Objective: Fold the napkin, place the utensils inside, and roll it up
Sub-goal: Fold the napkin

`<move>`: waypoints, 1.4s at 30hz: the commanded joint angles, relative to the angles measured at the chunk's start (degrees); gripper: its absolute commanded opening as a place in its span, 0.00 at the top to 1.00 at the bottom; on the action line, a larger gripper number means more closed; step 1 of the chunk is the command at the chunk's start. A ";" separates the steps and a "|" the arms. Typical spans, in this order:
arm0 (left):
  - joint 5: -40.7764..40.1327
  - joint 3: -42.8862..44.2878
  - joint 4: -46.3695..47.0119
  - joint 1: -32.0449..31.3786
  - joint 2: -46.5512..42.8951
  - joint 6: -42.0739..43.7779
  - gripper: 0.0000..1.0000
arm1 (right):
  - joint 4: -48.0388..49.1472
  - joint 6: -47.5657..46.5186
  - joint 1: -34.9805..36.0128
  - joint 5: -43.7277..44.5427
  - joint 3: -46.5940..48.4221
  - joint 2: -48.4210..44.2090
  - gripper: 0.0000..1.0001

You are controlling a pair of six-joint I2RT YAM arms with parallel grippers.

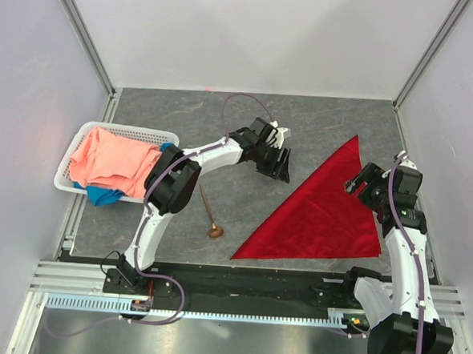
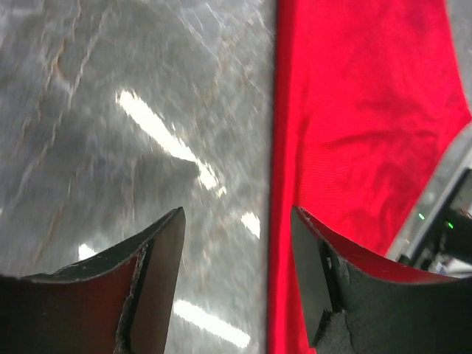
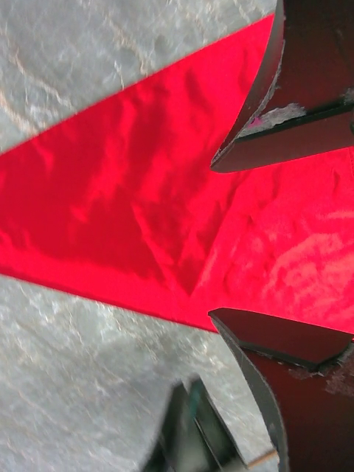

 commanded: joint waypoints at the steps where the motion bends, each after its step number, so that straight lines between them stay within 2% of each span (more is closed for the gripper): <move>1: -1.92 5.51 3.68 -0.72 3.86 -2.56 0.35 | 2.86 -0.43 0.19 -4.62 0.34 -0.52 0.18; 12: 0.27 6.13 4.74 -3.27 7.38 -3.62 0.39 | 5.41 0.53 0.19 -7.17 -0.19 2.29 0.18; 27: -0.08 7.19 4.65 -6.26 9.41 -3.45 0.45 | 5.50 0.80 0.19 -7.70 -0.46 1.59 0.18; 42: -1.22 10.26 2.98 -7.05 11.25 -3.97 0.60 | 5.59 1.07 0.19 -7.70 -1.07 1.33 0.19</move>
